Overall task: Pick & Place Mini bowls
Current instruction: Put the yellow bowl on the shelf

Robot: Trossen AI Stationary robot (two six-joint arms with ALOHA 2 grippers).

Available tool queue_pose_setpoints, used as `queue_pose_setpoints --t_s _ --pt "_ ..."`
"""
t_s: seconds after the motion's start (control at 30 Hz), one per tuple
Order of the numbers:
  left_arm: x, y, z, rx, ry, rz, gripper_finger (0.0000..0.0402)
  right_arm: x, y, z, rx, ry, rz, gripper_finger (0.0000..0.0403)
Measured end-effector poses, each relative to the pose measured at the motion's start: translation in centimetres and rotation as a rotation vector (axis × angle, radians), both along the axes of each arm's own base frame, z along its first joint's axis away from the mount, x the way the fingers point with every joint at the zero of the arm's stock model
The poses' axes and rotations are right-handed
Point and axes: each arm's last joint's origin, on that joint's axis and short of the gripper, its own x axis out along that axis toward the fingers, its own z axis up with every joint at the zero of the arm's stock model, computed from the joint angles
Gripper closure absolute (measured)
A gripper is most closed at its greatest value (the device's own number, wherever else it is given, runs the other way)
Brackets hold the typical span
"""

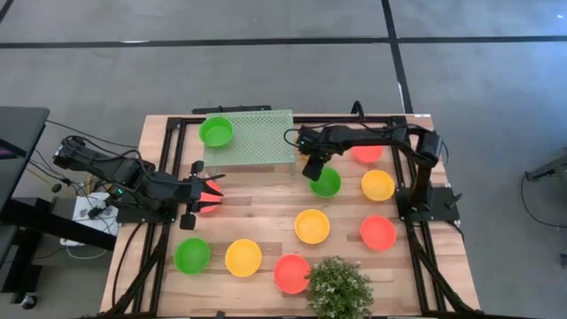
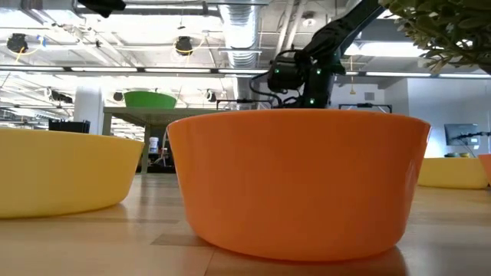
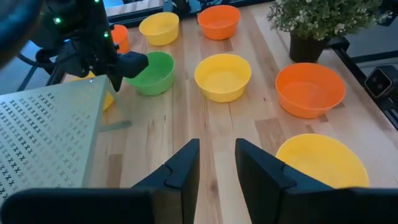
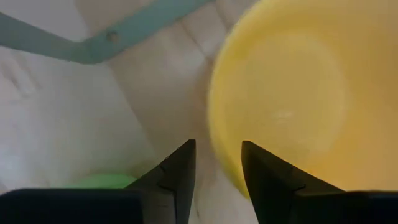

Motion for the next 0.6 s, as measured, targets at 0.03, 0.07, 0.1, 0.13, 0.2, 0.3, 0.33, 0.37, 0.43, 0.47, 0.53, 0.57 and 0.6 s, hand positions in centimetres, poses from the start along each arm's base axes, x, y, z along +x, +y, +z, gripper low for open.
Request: queue_pose_setpoints --t_s 0.03,0.07,0.1,0.13,0.2,0.3,0.33,0.37,0.43,0.47,0.53,0.57,0.6 --pt "0.0 0.0 0.0 0.0 0.0 0.0 0.0297 0.0 -0.1 0.0 -0.004 0.002 -0.003 0.0294" --pt "0.0 0.0 0.0 -0.001 -0.002 0.0 0.0297 0.0 -0.1 0.0 -0.008 0.006 -0.005 0.0305" --pt "0.0 0.0 0.0 -0.002 -0.003 0.0 0.0297 -0.1 -0.1 0.0 -0.009 0.011 -0.007 0.0317" --pt "0.0 0.0 0.0 -0.002 -0.004 0.0 0.0297 -0.2 -0.2 0.0 -0.007 0.013 -0.011 0.0332" --pt "0.0 0.0 0.0 -0.003 -0.006 0.0 0.0297 -0.2 -0.3 0.0 -0.007 0.011 -0.017 0.0365" --pt "0.0 0.0 0.1 -0.003 -0.007 0.0 0.0297 -0.3 -0.4 0.0 -0.006 0.014 -0.023 0.0394" --pt "0.0 0.0 0.1 -0.003 -0.007 0.0 0.0297 -0.3 -0.3 0.1 -0.005 0.015 -0.02 0.0392" --pt "0.0 0.0 0.1 -0.004 -0.007 0.0 0.0297 -0.3 -0.2 0.1 -0.001 0.026 -0.017 0.0389" --pt "0.0 0.0 0.1 -0.004 -0.009 0.0 0.0297 -0.3 0.2 0.6 0.016 0.066 -0.009 0.0389" --pt "0.1 0.0 0.1 -0.005 -0.011 0.0 0.0297 -0.2 0.4 1.0 0.021 0.079 -0.003 0.0393" --pt "0.1 0.0 0.1 -0.006 -0.012 0.0 0.0297 0.1 0.9 1.9 0.032 0.099 0.006 0.0398" --pt "0.1 0.0 0.1 -0.006 -0.013 0.0 0.0297 0.3 1.2 2.4 0.036 0.108 0.006 0.0398" --pt "0.1 0.0 0.1 -0.006 -0.012 0.0 0.0297 0.5 1.4 3.0 0.04 0.113 0.005 0.0396"
